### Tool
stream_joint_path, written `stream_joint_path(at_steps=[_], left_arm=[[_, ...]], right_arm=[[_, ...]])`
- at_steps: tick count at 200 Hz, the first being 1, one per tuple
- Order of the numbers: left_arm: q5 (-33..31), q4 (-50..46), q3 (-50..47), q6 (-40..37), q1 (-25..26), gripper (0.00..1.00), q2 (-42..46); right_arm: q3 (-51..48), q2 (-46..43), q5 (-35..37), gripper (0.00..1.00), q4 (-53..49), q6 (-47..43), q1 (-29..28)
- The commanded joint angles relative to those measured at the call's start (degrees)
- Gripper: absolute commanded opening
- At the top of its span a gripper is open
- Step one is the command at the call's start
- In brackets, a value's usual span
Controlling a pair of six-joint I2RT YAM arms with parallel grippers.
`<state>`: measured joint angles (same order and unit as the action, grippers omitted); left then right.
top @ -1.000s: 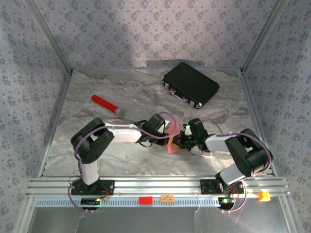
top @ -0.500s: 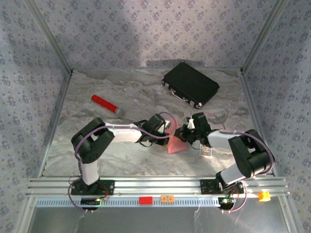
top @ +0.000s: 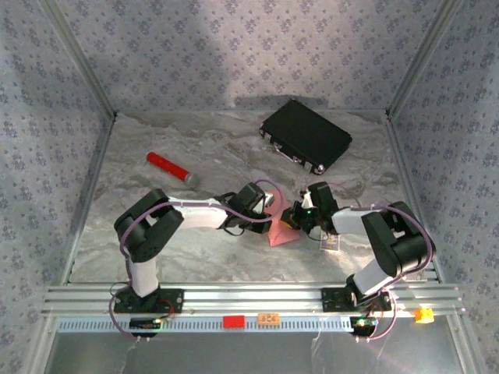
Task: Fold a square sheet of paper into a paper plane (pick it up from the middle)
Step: Fold the triangle a second time at the center of the table.
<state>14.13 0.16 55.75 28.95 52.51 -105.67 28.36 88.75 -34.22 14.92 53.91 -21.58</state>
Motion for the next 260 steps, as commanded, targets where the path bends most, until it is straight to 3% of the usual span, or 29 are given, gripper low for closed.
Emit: stream_joint_path(at_steps=[1, 63, 105, 149, 177, 207, 260], left_arm=[[0.0, -3.2, -0.3, -1.2, -0.5, 0.05, -1.7], [0.2, -3.1, -0.6, -1.0, -0.6, 0.05, -1.6], [0.2, -3.1, -0.6, -1.1, -0.8, 0.05, -1.6], [0.2, -3.1, -0.7, -1.0, -0.9, 0.05, -1.5], [0.3, -3.1, -0.7, -1.1, -0.9, 0.05, -1.3], [0.3, -3.3, -0.5, -1.3, -1.0, 0.05, -1.4], [0.4, -3.2, -1.1, -1.3, -1.1, 0.05, -1.0]], right_arm=[[2.5, -0.7, -1.3, 0.06, -2.6, -2.3, 1.1], [0.9, 5.5, 3.3, 0.05, -3.5, -2.9, 3.1], [0.4, 4.8, 0.6, 0.06, -0.3, -0.2, 4.5], [4.3, -1.6, 5.2, 0.08, -11.8, -5.0, 5.9], [6.4, -3.8, 2.3, 0.08, -12.8, -8.2, 2.8], [5.3, -1.0, -1.4, 0.07, -7.0, -4.3, 0.2], [1.8, 1.3, -1.1, 0.06, -3.6, -1.7, -1.4]])
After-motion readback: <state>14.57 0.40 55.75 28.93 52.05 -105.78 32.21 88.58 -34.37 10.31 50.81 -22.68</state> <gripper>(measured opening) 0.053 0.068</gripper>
